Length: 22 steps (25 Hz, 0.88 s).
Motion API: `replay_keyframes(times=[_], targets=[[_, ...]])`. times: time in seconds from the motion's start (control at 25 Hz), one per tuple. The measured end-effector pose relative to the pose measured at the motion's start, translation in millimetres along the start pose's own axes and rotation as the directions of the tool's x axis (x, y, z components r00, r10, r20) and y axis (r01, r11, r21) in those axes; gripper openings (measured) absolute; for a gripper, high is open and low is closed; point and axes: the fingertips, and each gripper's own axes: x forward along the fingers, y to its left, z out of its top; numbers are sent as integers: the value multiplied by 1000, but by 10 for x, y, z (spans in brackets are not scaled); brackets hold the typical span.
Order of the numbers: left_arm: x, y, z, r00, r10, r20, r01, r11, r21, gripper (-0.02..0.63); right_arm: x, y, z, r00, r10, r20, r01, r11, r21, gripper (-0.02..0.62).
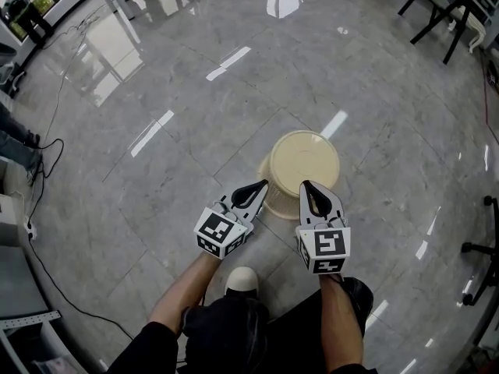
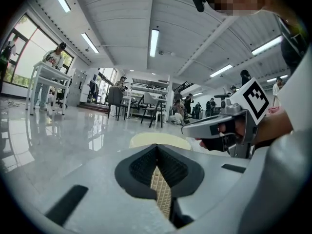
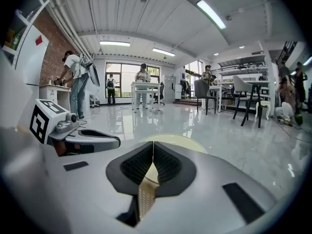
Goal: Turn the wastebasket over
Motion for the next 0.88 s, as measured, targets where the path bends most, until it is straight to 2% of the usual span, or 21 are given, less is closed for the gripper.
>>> replay_keyframes(times=[0.24, 0.48, 0.68, 0.88], targets=[[8, -86, 106, 999, -29, -31, 30, 999, 21, 6, -127, -128, 23, 999, -46, 11, 46, 999, 29, 14], [-55, -113, 770, 998, -51, -39, 53, 997, 61, 6, -438, -319, 434, 994, -100, 49, 98, 994, 46, 14], [-234, -259, 1515, 996, -54, -67, 55, 998, 16, 6, -849, -272, 1214, 997, -79, 17, 78, 996, 39, 14], [-454, -597, 2680, 993, -69, -92, 70, 998, 4, 7, -1479, -234, 2361, 998, -58, -11, 58, 998, 37, 14]])
